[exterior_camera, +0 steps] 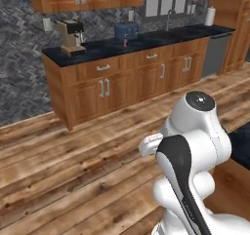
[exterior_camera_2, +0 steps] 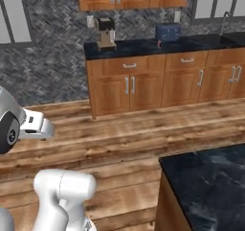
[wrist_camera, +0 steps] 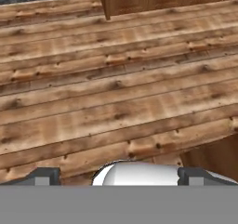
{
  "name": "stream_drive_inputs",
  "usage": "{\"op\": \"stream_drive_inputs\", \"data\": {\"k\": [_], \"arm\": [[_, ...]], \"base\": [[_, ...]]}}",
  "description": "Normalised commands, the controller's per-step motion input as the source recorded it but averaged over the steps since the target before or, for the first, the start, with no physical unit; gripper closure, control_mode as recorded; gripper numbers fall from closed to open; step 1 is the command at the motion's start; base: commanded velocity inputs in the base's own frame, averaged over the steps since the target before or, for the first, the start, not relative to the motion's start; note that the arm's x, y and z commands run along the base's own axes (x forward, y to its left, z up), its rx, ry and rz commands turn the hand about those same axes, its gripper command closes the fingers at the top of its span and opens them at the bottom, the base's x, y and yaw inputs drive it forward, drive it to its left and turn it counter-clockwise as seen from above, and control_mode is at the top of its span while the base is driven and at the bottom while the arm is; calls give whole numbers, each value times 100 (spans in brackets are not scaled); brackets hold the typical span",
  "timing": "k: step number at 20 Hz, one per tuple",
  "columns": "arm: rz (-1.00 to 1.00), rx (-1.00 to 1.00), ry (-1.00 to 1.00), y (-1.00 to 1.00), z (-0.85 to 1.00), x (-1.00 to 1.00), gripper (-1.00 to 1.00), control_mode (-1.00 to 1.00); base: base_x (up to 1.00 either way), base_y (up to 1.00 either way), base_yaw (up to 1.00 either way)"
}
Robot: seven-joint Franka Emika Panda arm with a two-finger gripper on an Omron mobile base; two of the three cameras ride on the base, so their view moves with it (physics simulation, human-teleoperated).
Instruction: There is a wine glass and glass cup on the dining counter. Place the wine bottle next to the wine glass and the juice bottle next to the glass cup.
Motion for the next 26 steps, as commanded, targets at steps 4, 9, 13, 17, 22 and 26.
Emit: {"op": "stream_drive_inputs", "data": {"k": [4,9,13,17,22,26], "arm": [[0,0,0,0,0,0,-100,100],[0,0,0,0,0,0,-100,100],[0,0,0,0,0,0,-100,100],[0,0,0,0,0,0,-100,100],[0,0,0,0,0,0,-100,100],[0,0,0,0,0,0,-100,100]], "base": [[94,26,-14],[86,16,-24],[74,8,-34],[72,7,-37],[76,0,-28],[82,-8,-11]]}}
